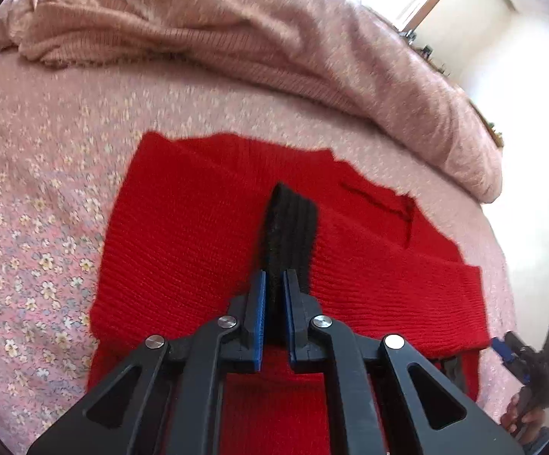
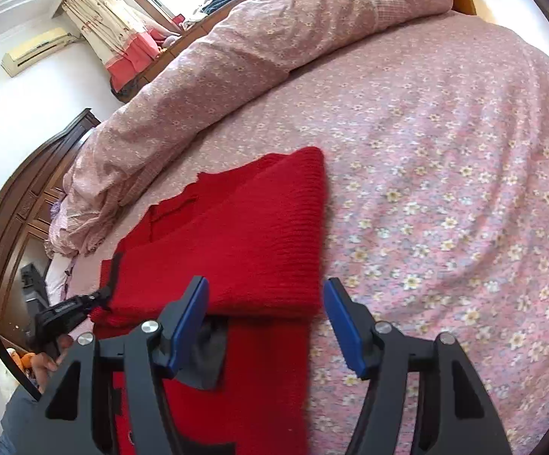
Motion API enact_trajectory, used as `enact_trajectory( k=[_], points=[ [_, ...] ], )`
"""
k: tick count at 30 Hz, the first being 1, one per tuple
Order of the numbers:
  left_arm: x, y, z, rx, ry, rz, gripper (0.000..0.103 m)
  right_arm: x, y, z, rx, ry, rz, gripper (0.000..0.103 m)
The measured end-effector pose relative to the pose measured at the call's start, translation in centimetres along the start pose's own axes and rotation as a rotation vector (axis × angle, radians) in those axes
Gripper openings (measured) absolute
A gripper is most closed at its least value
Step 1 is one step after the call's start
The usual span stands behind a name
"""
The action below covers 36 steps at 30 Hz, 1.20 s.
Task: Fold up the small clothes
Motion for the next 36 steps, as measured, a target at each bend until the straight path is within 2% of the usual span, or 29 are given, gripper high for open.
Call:
enact_trajectory(
  k=[5,8,9,11,16,17,18,21,23,25,27,28,29,33,36],
  points=[
    [-2.1,0.7,0.2,-0.005,-0.022,0.039,0.002,1.1,-0.5,-0.5,-0.029,-0.022,-0.033,0.066],
    [-1.9,0.7,-0.5,0.011,0.043,0.045,0.0,1.4,-0.7,-0.7,-0.053,-0.049,-0.048,0.066],
    [-1.4,0.6,-1.0,0.007,0.077,0.037,0.0,1.5,-0.7,-0.5,-0.052,-0.06,-0.049,0.066],
    [-0.8,0.1,-2.1,-0.019,0.087,0.0,0.0,1.6,-0.6,-0.1,-0.035,-0.078,-0.047,0.066],
    [-0.2,-0.5,-3.7,-0.127,0.034,-0.085,0.0,0.9,-0.2,1.0,0.003,-0.093,-0.02,0.066],
    [-0.2,-0.5,-3.7,-0.138,0.019,-0.097,0.003,0.9,-0.1,1.0,0.003,-0.093,-0.021,0.066],
    [-0.3,-0.5,-3.7,-0.145,0.001,-0.107,0.012,0.9,-0.2,1.0,0.001,-0.094,-0.021,0.066],
    [-0.2,-0.8,-2.9,-0.16,-0.074,-0.134,0.027,1.2,-0.4,0.8,-0.006,-0.095,-0.032,0.066],
    [0.2,-1.0,-2.1,-0.15,-0.094,-0.154,0.029,1.4,-0.6,0.8,-0.01,-0.099,-0.042,0.066],
    [0.7,-1.2,-1.6,-0.127,-0.082,-0.165,0.029,1.5,-0.6,0.8,-0.012,-0.103,-0.048,0.066],
    [0.9,-1.4,-1.4,-0.112,-0.07,-0.147,0.028,1.6,-0.7,0.8,-0.012,-0.103,-0.05,0.066],
    [0.8,-1.4,-1.3,-0.108,-0.057,-0.132,0.022,1.6,-0.8,0.7,-0.011,-0.103,-0.051,0.066],
    [0.6,-1.3,-1.2,-0.099,-0.042,-0.114,0.004,1.6,-0.8,0.7,-0.011,-0.103,-0.052,0.066],
    [-1.3,-0.7,-1.0,-0.078,-0.063,-0.033,0.002,1.7,-0.8,0.7,-0.009,-0.103,-0.056,0.066],
    [-2.1,0.0,-1.1,-0.077,-0.068,-0.006,0.002,1.8,-0.8,0.5,-0.012,-0.103,-0.055,0.066]
  ],
)
Point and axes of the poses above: each gripper's, at about its wrist camera, not at the fingertips, and x roughly the way its jaws point, z to its right, y to its top, the point moved 7 cm from there along x, roughly the way its jaws point, and after that the axes turned 14 degrees about y, right-handed, at the moved point
